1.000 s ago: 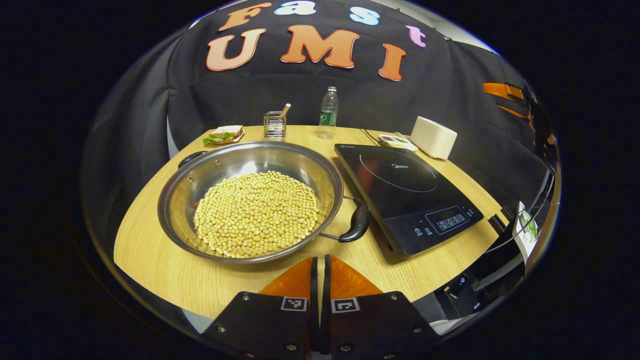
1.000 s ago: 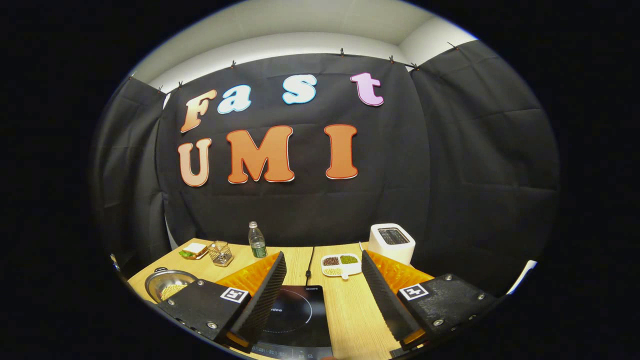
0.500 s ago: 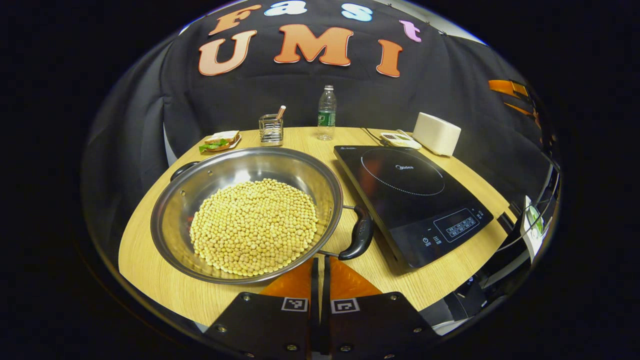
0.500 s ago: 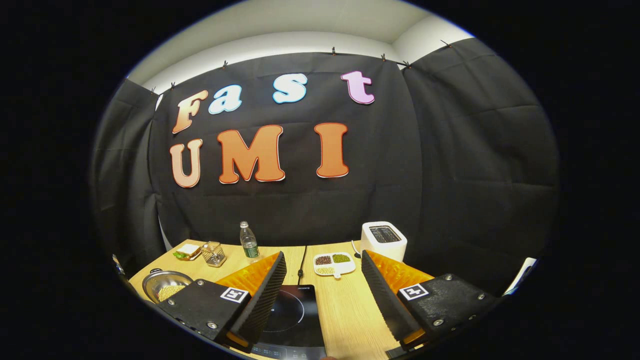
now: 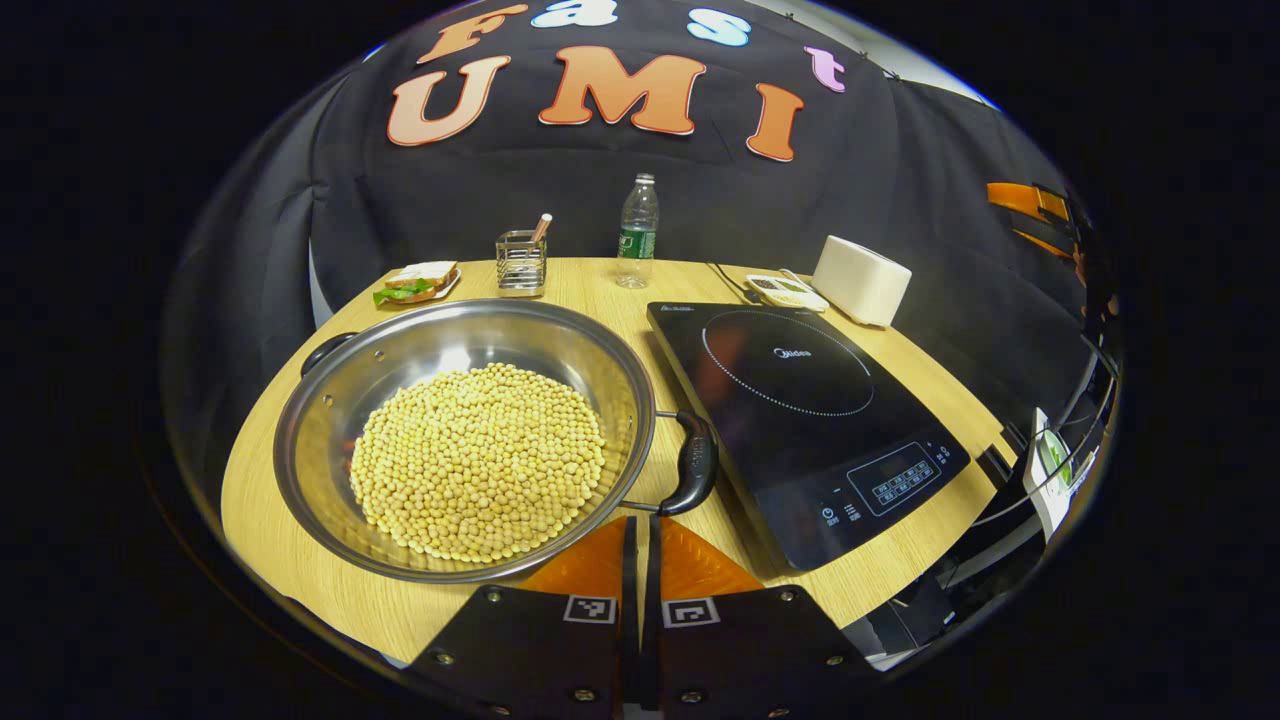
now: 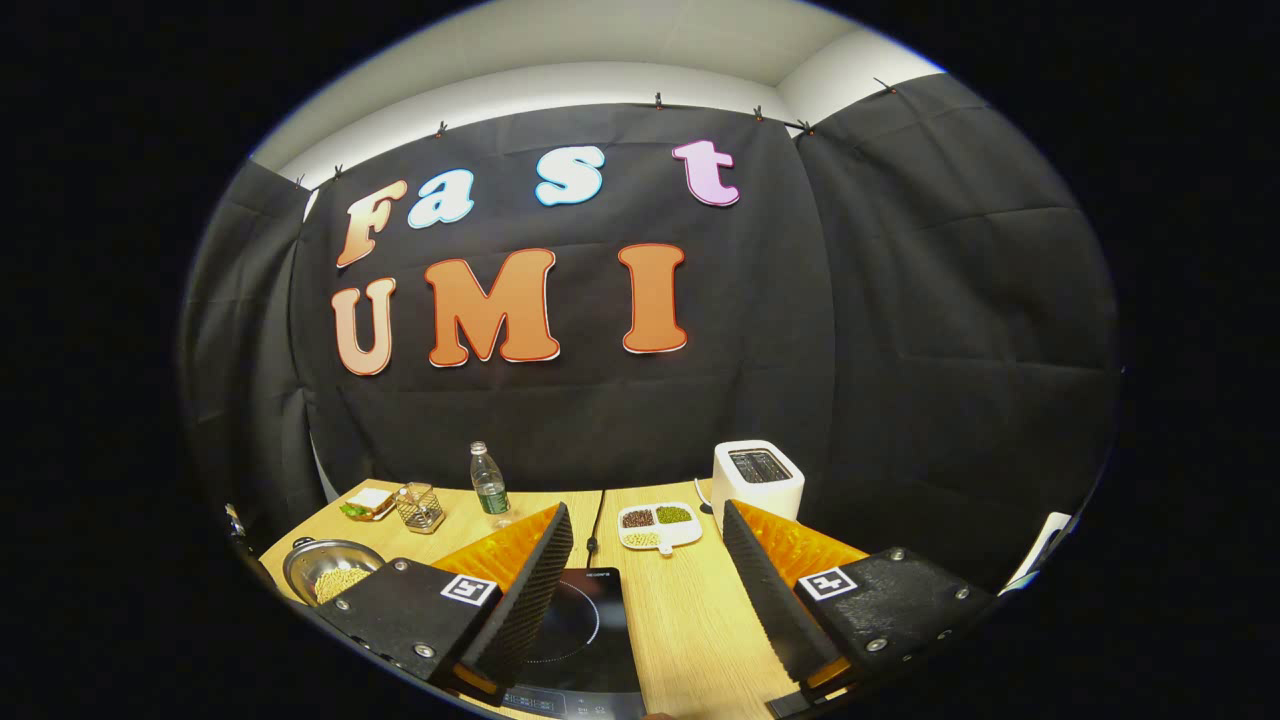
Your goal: First push the handle of the pot to place it horizontally, then grasp the pot with both hands and set it on the induction cooktop.
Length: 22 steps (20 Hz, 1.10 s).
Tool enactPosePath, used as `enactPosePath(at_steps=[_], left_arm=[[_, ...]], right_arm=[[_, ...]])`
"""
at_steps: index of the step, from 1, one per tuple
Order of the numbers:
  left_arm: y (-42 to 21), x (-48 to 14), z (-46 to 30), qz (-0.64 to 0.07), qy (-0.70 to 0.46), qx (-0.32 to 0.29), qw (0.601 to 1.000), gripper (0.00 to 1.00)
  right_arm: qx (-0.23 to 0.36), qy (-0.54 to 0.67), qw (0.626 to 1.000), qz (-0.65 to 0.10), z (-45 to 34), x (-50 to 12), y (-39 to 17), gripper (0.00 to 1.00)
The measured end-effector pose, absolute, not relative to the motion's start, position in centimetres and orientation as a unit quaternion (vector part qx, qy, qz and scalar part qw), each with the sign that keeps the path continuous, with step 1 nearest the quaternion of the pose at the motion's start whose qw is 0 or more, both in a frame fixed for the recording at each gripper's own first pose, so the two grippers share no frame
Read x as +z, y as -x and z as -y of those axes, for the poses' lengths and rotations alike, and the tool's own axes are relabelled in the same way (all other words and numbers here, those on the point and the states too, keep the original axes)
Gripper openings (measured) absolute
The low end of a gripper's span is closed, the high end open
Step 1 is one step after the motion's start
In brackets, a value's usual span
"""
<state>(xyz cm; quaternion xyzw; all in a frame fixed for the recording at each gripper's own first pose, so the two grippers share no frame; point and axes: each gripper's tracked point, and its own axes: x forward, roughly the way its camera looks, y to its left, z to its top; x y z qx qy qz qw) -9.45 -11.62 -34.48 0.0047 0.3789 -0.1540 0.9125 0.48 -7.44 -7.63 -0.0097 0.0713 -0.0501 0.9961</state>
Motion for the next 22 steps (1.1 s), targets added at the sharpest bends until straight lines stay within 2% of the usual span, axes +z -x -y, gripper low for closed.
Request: enactPosePath(at_steps=[7, 11, 22], left_arm=[[7.0, -33.9, 12.8, -0.365, -0.004, -0.159, 0.917, 0.02], [7.8, -34.6, 12.6, -0.369, -0.034, -0.166, 0.914, 0.03], [4.8, -35.3, 13.9, -0.363, -0.006, -0.163, 0.917, 0.02]], right_arm=[[-0.053, 0.01, 0.996, -0.076, 7.6, -8.1, -0.6, 0.94], [-0.056, 0.009, 0.996, -0.076, 8.0, -8.4, -0.4, 0.94], [-0.057, 0.005, 0.995, -0.079, 8.2, -8.7, -0.3, 0.94]])
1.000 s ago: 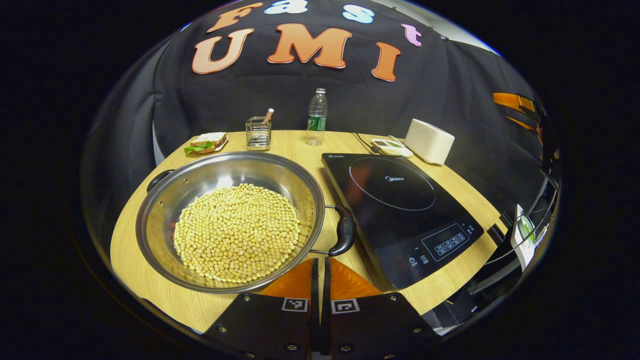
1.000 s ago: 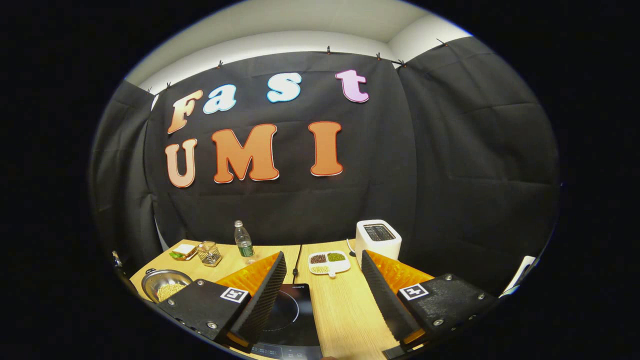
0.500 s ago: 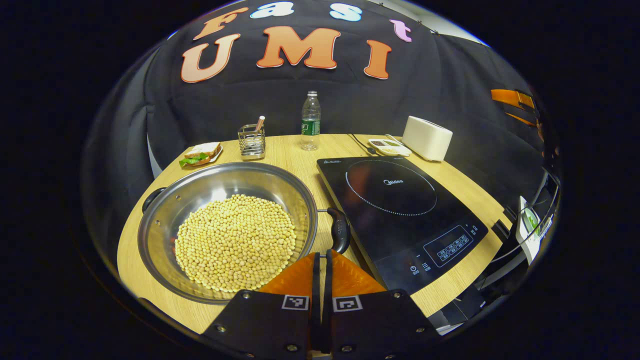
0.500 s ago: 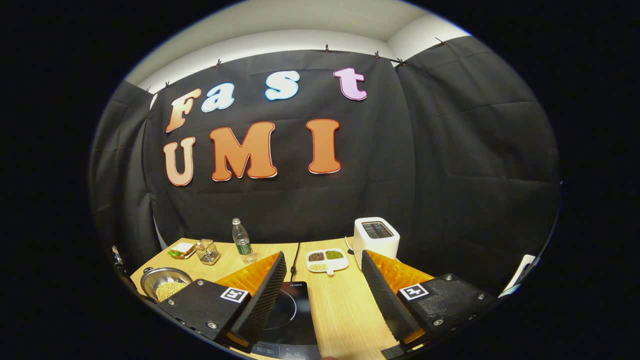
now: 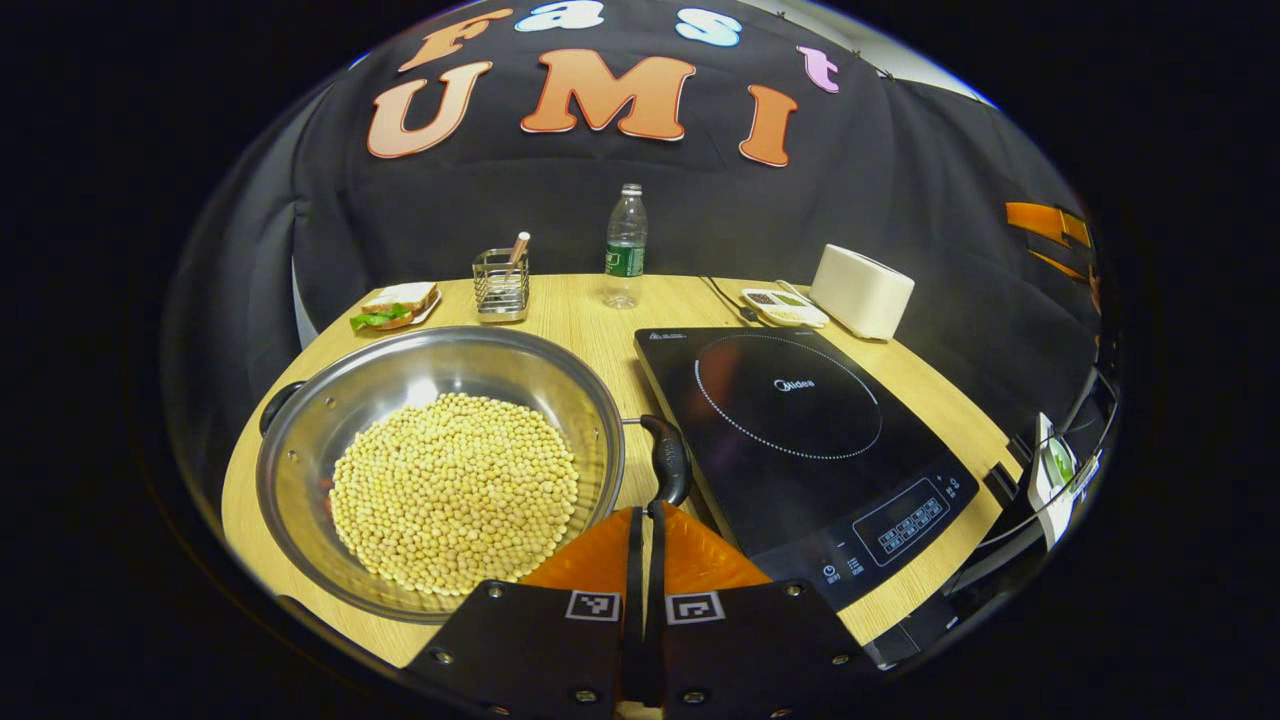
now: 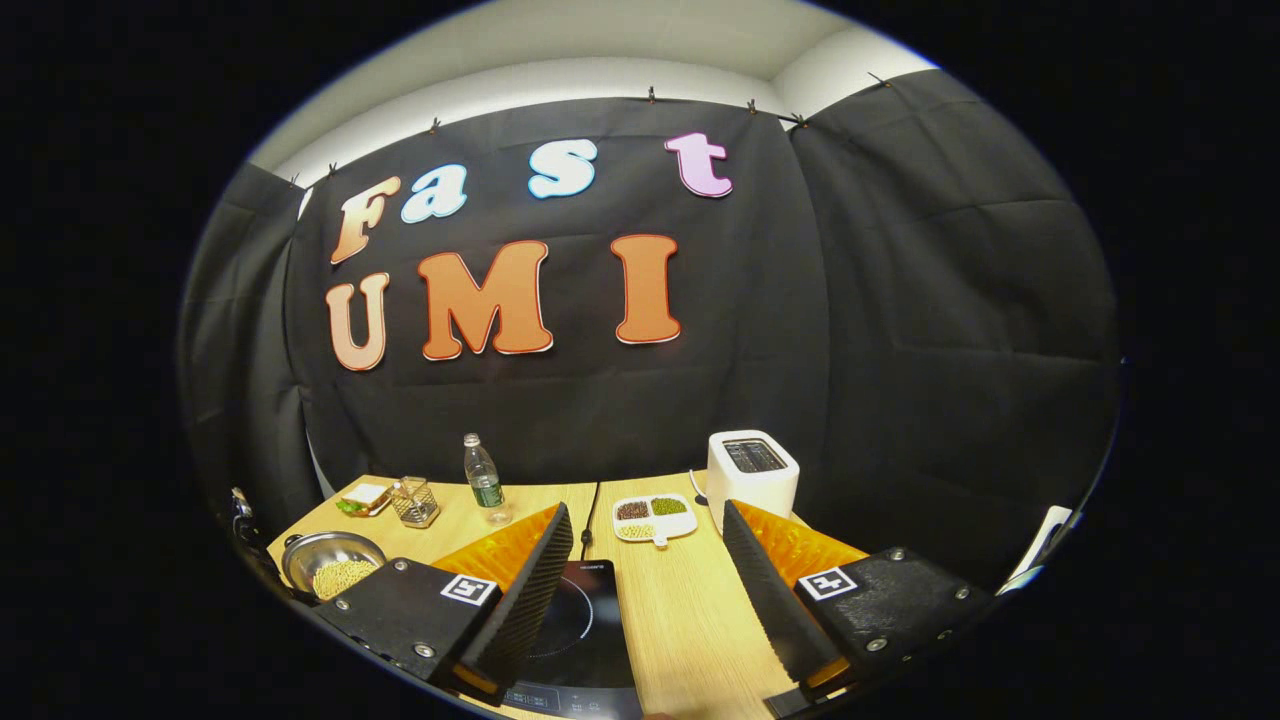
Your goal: First push the handle of the pot to place it horizontally, then grasp the pot with both hands and set it on the induction cooktop.
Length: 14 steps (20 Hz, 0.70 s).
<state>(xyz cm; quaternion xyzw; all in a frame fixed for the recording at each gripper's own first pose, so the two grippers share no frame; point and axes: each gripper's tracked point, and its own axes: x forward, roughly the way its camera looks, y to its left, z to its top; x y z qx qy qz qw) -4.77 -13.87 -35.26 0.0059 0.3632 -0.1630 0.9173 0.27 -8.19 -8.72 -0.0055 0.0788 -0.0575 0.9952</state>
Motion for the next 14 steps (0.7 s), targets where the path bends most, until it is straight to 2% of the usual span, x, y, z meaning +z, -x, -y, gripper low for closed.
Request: enactPosePath(at_steps=[14], left_arm=[[1.7, -36.3, 15.5, -0.362, 0.012, -0.181, 0.915, 0.02]], right_arm=[[-0.07, 0.006, 0.994, -0.086, 8.0, -9.7, -0.6, 0.94]])
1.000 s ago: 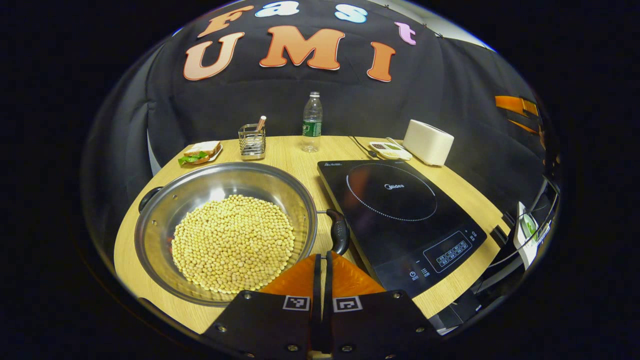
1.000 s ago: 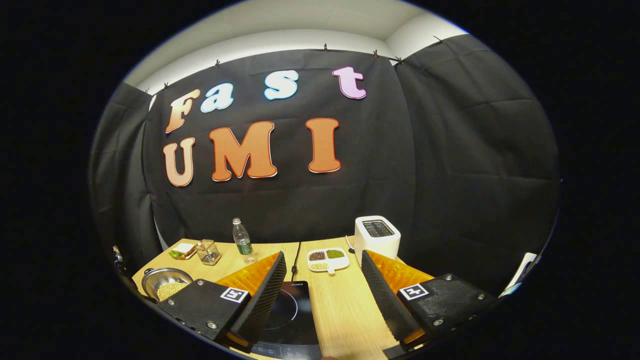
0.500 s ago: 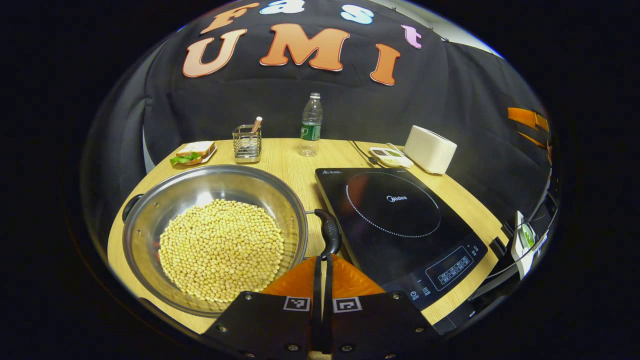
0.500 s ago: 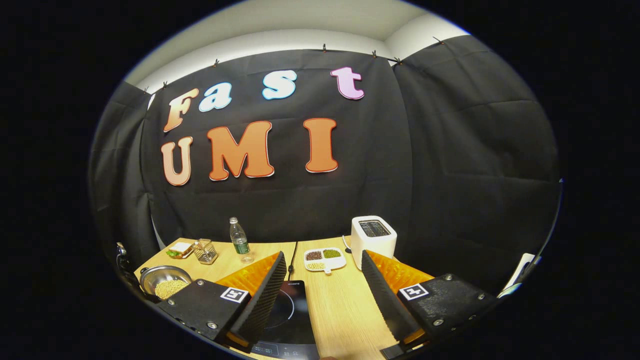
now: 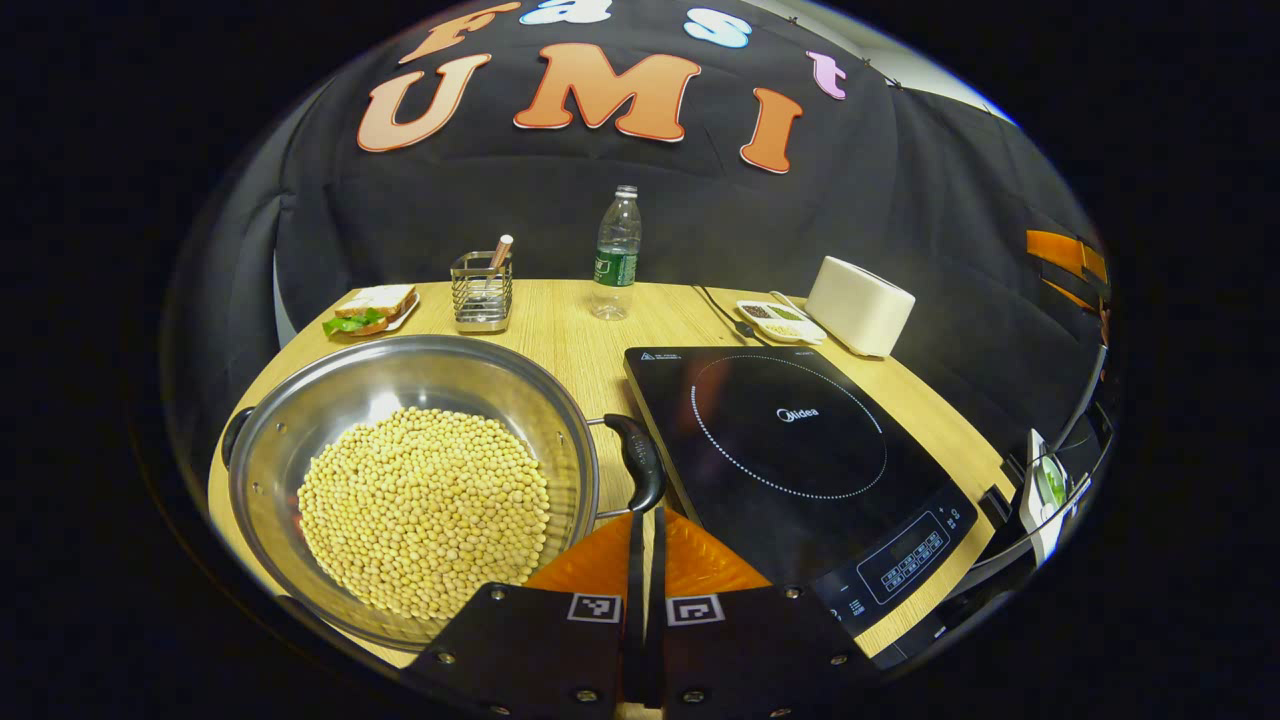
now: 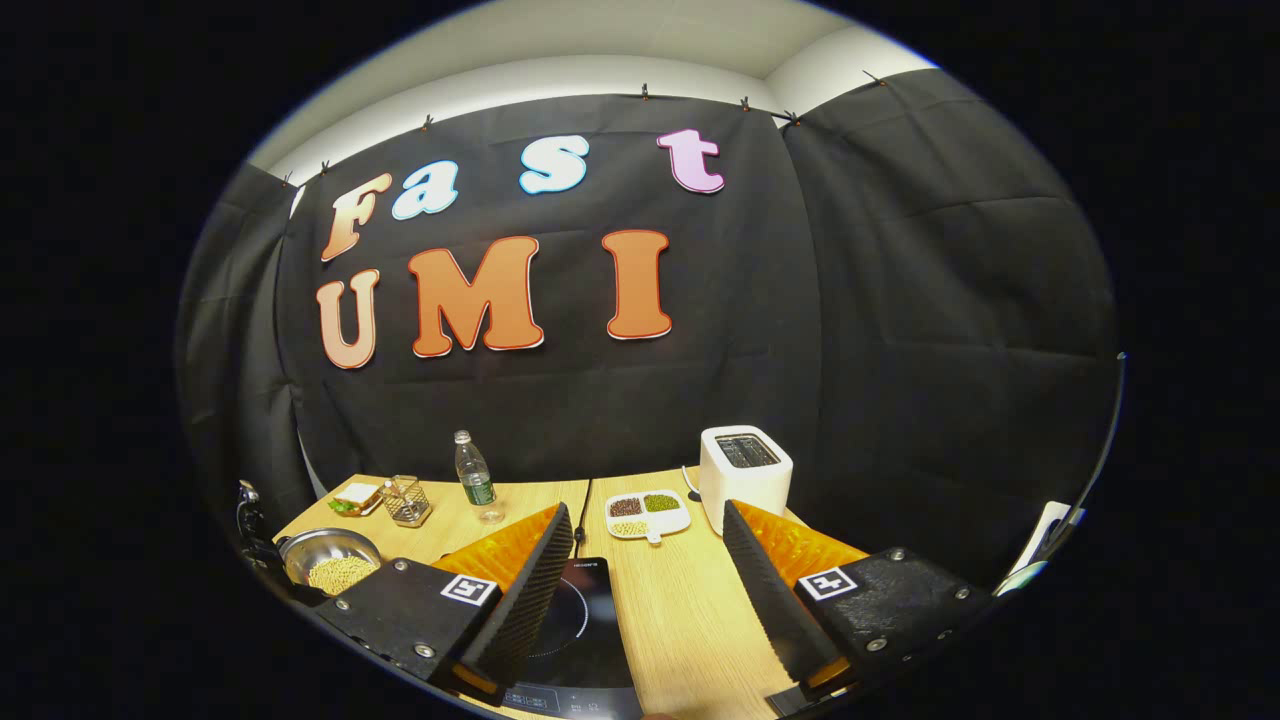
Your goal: First push the handle of the pot to place it horizontally, then grasp the pot with both hands and set it on the induction cooktop.
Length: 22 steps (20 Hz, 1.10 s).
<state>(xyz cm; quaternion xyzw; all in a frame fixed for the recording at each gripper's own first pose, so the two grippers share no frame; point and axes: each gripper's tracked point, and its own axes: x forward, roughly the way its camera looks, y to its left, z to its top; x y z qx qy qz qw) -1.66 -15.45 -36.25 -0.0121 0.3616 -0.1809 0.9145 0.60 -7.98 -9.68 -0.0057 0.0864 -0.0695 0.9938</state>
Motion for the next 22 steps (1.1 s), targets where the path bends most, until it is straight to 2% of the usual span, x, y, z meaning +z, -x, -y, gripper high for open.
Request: enactPosePath(at_steps=[6, 11, 17, 22], left_arm=[[1.5, -36.4, 15.8, -0.367, 0.025, -0.189, 0.911, 0.02], [2.2, -33.3, 13.6, -0.337, 0.028, -0.19, 0.922, 0.02], [1.0, -28.9, 4.0, -0.273, -0.005, -0.108, 0.956, 0.02], [0.3, -26.9, -4.0, -0.241, 0.02, -0.046, 0.969, 0.04]], right_arm=[[-0.068, 0.007, 0.993, -0.094, 6.3, -10.3, -0.6, 0.94], [-0.055, 0.0, 0.994, -0.097, 3.1, -11.1, -0.7, 0.94], [-0.03, -0.025, 0.994, -0.104, -2.3, -13.3, -1.7, 0.94], [-0.017, -0.021, 0.992, -0.124, -7.1, -16.4, -2.3, 0.94]])
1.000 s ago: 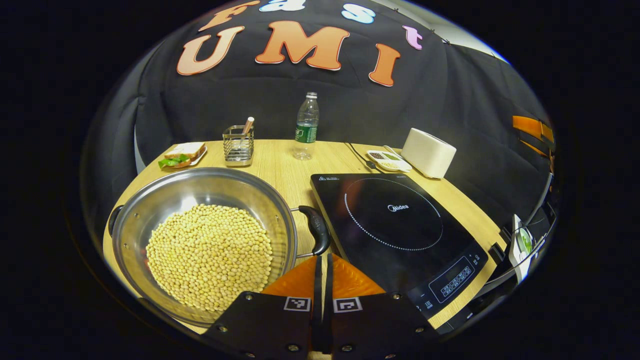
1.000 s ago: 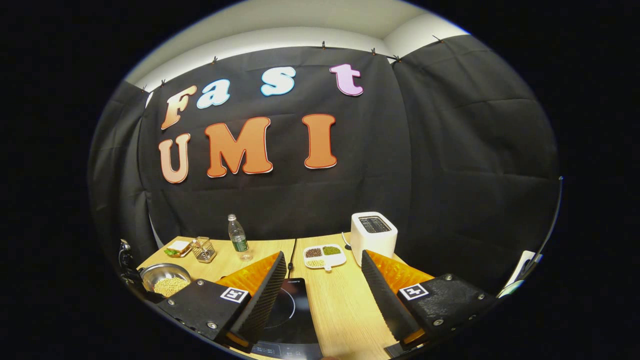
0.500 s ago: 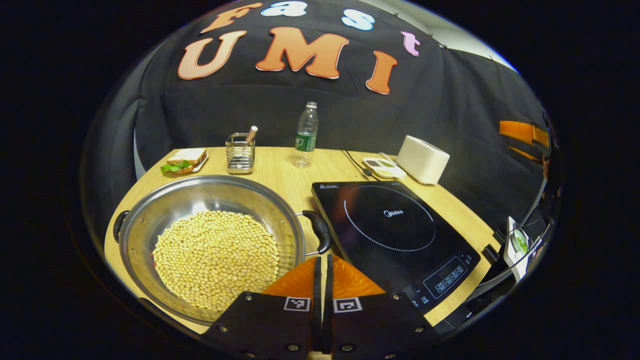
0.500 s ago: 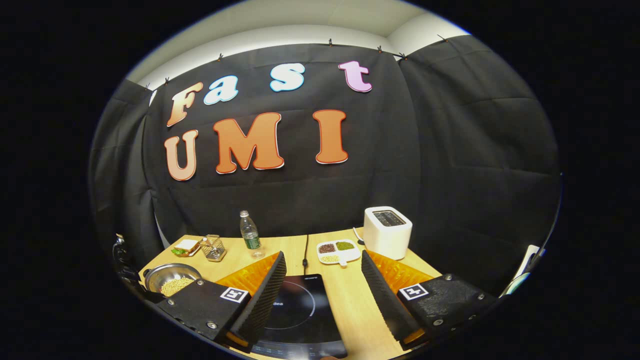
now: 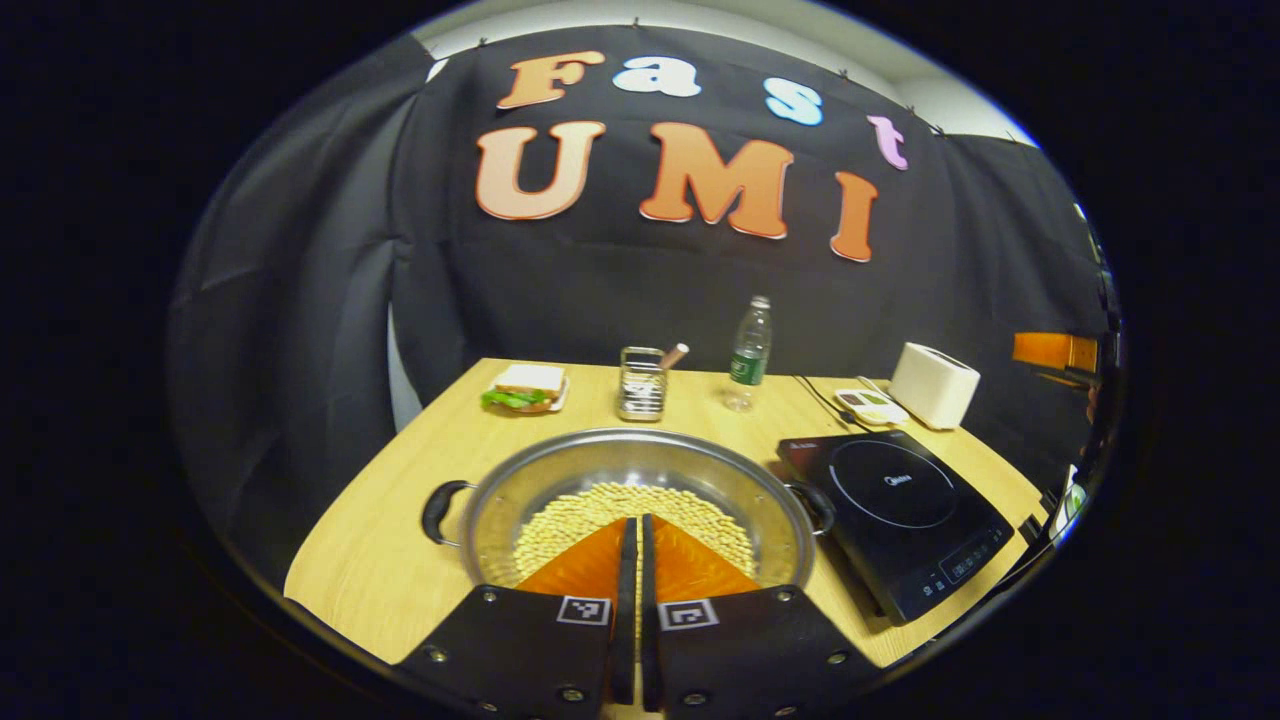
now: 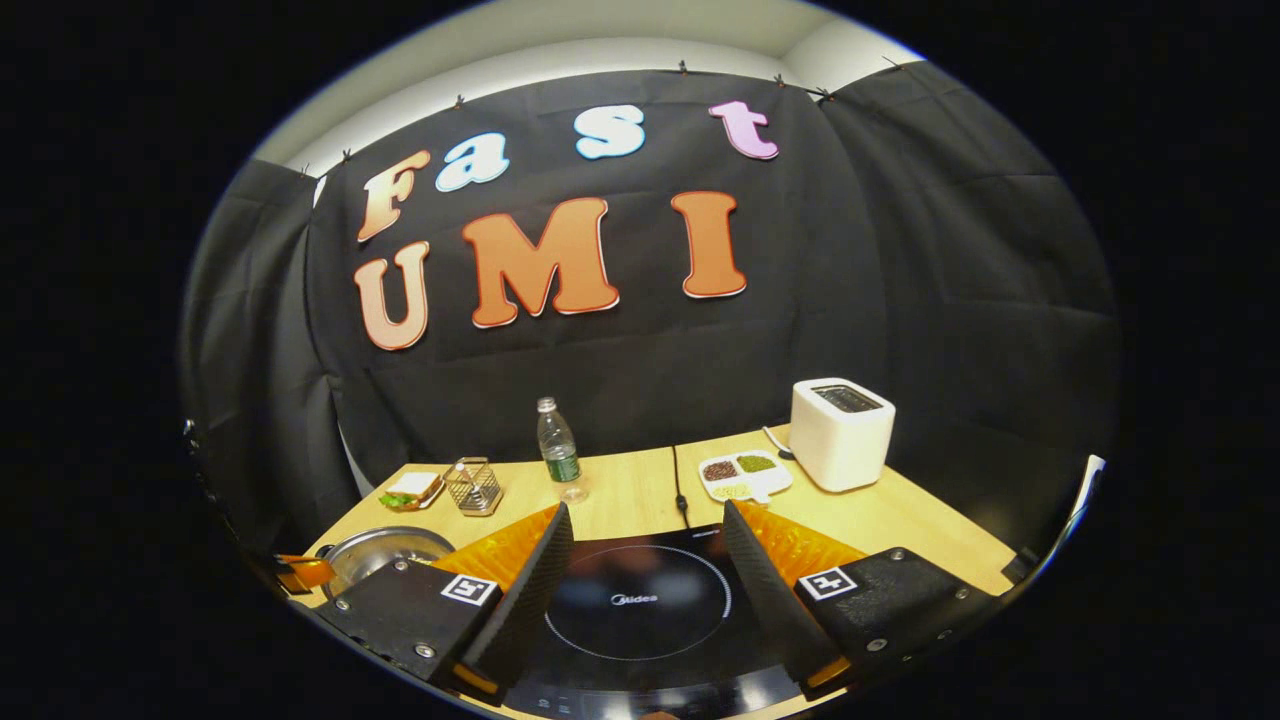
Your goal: First push the handle of the pot to place it horizontally, then grasp the pot with both hands and set it on the induction cooktop.
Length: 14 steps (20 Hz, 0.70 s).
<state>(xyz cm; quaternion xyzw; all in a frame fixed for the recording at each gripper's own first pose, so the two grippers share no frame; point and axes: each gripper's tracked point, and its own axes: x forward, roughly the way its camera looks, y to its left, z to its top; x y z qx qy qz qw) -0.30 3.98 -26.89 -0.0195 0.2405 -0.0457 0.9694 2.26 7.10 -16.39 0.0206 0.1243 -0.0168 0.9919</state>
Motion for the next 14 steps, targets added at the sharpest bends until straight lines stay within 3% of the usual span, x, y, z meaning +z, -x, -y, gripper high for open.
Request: enactPosePath(at_steps=[1, 3, 6, 7, 14], left_arm=[[0.0, -26.6, -5.5, -0.235, 0.021, -0.034, 0.971, 0.17], [-0.2, -26.7, -8.2, -0.231, 0.017, -0.018, 0.973, 0.6], [-0.9, -26.9, -11.6, -0.229, 0.002, 0.003, 0.973, 0.72], [-1.0, -27.4, -12.2, -0.233, -0.002, 0.003, 0.972, 0.82], [-2.4, -31.5, -15.6, -0.277, 0.008, 0.012, 0.961, 0.82]], right_arm=[[-0.008, -0.023, 0.992, -0.126, -8.5, -16.9, -2.4, 0.94], [0.008, -0.031, 0.99, -0.137, -11.2, -18.3, -2.7, 0.94], [0.024, -0.027, 0.986, -0.161, -14.8, -20.9, -3.2, 0.94], [0.031, -0.025, 0.984, -0.171, -16.1, -21.8, -3.4, 0.94], [0.058, -0.002, 0.971, -0.233, -22.9, -27.6, -4.3, 0.94]])
